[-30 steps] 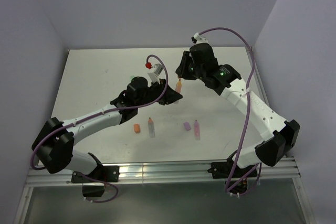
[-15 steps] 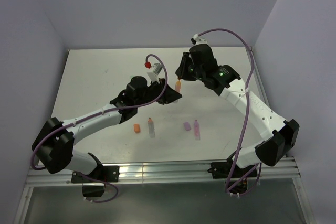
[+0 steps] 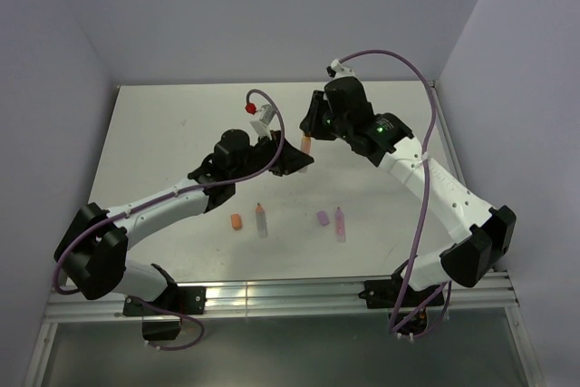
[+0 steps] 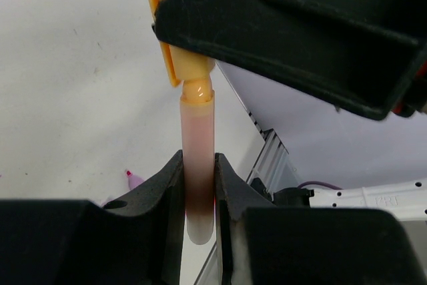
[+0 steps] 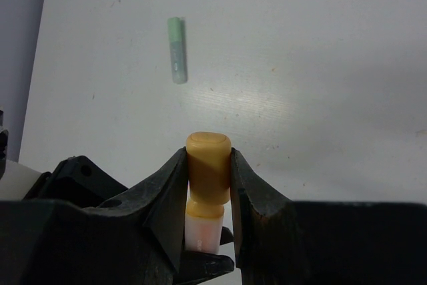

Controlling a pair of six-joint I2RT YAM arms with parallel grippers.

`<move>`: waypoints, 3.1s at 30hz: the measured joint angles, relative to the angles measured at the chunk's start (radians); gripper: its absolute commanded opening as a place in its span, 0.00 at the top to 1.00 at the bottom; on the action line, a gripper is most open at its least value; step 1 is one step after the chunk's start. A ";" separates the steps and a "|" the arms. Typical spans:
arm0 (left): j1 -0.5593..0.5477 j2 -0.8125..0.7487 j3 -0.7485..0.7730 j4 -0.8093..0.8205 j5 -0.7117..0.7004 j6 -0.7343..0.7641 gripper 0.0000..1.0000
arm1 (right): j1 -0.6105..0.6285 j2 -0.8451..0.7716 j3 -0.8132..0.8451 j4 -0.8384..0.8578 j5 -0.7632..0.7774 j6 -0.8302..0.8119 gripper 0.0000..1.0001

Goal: Insert the pens into the pen caps

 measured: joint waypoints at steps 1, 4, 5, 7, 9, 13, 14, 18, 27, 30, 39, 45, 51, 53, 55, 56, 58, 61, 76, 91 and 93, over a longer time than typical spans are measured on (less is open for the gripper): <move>0.002 0.000 -0.001 0.005 0.000 -0.004 1.00 | 0.005 0.000 0.000 0.004 0.002 0.000 1.00; 0.005 0.000 -0.004 0.019 -0.005 -0.022 1.00 | 0.022 0.000 0.000 0.008 0.008 0.000 1.00; 0.006 0.000 -0.005 0.022 -0.007 -0.027 1.00 | 0.025 0.000 0.000 0.011 0.013 0.000 1.00; 0.006 0.000 -0.006 0.029 -0.010 -0.032 1.00 | 0.031 0.000 0.000 0.015 0.026 0.000 1.00; 0.006 0.000 -0.009 0.035 -0.017 -0.040 1.00 | 0.040 0.000 0.000 0.017 0.044 0.000 1.00; 0.005 -0.001 -0.027 0.061 -0.029 -0.048 1.00 | 0.064 0.000 0.000 0.016 0.082 0.000 1.00; 0.004 -0.003 -0.030 0.064 -0.032 -0.047 1.00 | 0.072 0.000 0.000 0.017 0.096 0.000 1.00; 0.000 -0.038 -0.057 0.065 -0.047 -0.042 1.00 | 0.118 -0.011 -0.013 0.027 0.159 -0.001 1.00; -0.024 -0.222 -0.152 0.065 -0.046 0.037 1.00 | 0.229 -0.175 -0.145 0.146 0.188 0.002 1.00; -0.029 -0.265 -0.156 0.073 -0.033 0.063 1.00 | 0.259 -0.235 -0.178 0.199 0.189 0.007 1.00; -0.032 -0.332 -0.168 0.072 0.003 0.119 1.00 | 0.366 -0.280 -0.198 0.248 0.307 0.007 1.00; -0.032 -0.357 -0.168 0.043 0.011 0.158 1.00 | 0.451 -0.258 -0.169 0.230 0.438 0.003 1.00; -0.035 -0.370 -0.168 0.002 0.011 0.196 1.00 | 0.507 -0.238 -0.160 0.211 0.529 -0.004 1.00; -0.036 -0.372 -0.168 -0.012 0.011 0.211 1.00 | 0.513 -0.238 -0.168 0.212 0.536 -0.004 1.00; -0.036 -0.372 -0.168 -0.023 0.011 0.221 1.00 | 0.517 -0.240 -0.180 0.220 0.542 -0.003 1.00; -0.036 -0.372 -0.167 -0.032 0.011 0.227 1.00 | 0.519 -0.240 -0.185 0.223 0.544 -0.003 1.00; -0.036 -0.372 -0.164 -0.045 0.012 0.236 1.00 | 0.526 -0.242 -0.194 0.229 0.552 -0.004 1.00; -0.036 -0.372 -0.153 -0.066 0.019 0.245 1.00 | 0.536 -0.243 -0.196 0.230 0.565 -0.006 1.00; -0.037 -0.354 -0.080 -0.077 0.027 0.244 0.62 | 0.426 -0.205 -0.018 0.064 0.495 0.054 1.00; -0.047 -0.674 -0.074 -0.396 -0.348 0.234 0.50 | 0.110 0.049 0.018 0.227 0.230 -0.156 1.00; -0.047 -0.666 -0.046 -0.463 -0.403 0.233 0.49 | 0.086 0.158 0.028 0.283 0.180 -0.176 1.00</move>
